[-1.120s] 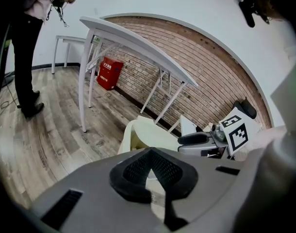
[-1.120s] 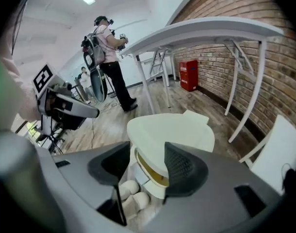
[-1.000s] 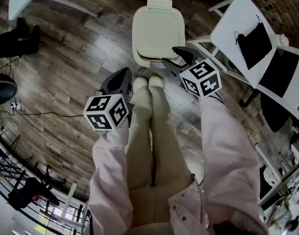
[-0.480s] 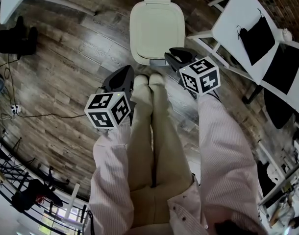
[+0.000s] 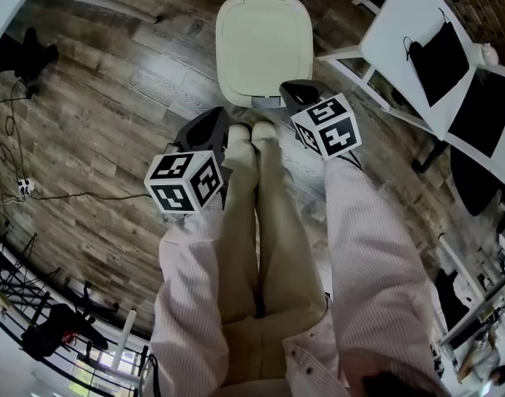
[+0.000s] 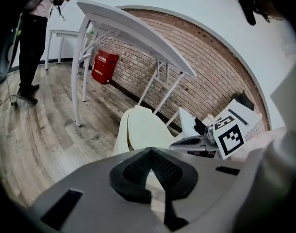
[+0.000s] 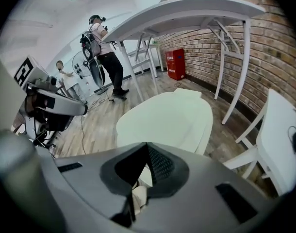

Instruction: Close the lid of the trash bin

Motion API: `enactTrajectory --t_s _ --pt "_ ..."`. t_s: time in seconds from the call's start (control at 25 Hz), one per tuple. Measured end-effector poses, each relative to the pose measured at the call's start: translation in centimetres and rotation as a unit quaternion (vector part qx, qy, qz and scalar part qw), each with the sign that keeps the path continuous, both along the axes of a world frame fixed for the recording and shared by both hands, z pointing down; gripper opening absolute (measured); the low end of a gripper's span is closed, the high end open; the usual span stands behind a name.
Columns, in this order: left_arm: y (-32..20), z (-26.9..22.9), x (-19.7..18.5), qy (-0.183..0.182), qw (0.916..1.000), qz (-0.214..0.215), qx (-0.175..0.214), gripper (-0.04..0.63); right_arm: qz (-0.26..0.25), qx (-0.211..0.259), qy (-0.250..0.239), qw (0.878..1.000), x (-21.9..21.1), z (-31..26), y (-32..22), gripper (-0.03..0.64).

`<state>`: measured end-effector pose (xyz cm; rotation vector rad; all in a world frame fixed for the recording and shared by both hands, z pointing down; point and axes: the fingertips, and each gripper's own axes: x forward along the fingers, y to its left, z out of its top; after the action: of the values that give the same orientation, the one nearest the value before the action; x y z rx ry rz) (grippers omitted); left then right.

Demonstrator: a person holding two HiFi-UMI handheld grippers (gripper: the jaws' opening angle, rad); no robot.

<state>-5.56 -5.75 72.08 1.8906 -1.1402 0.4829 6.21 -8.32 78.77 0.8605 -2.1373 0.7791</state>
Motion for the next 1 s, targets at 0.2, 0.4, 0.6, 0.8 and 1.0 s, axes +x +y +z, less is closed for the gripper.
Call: enactTrajectory --t_s 0.2,0.4,0.6,0.8,1.0 --pt "-0.1 0.7 0.1 0.001 1.0 0.0 -0.002 -0.006 -0.003 -0.007 0.023 1.0 -0.1 1.3 0.2 0.005" --pt "-0.2 1.3 0.4 0.002 1.0 0.0 -0.002 -0.006 -0.007 -0.009 0.037 0.999 -0.2 2.1 0.3 0.005" --pt "-0.3 1.6 0.4 0.004 1.0 0.003 -0.004 -0.006 -0.011 -0.012 0.056 0.998 -0.3 2.9 0.4 0.005" --pt "-0.6 2.0 0.2 0.003 1.0 0.005 -0.005 -0.006 -0.013 -0.015 0.077 0.997 -0.5 3.4 0.5 0.005" --pt "-0.6 2.0 0.1 0.003 1.0 0.005 -0.007 -0.006 -0.011 -0.018 0.1 0.995 -0.6 3.7 0.6 0.005"
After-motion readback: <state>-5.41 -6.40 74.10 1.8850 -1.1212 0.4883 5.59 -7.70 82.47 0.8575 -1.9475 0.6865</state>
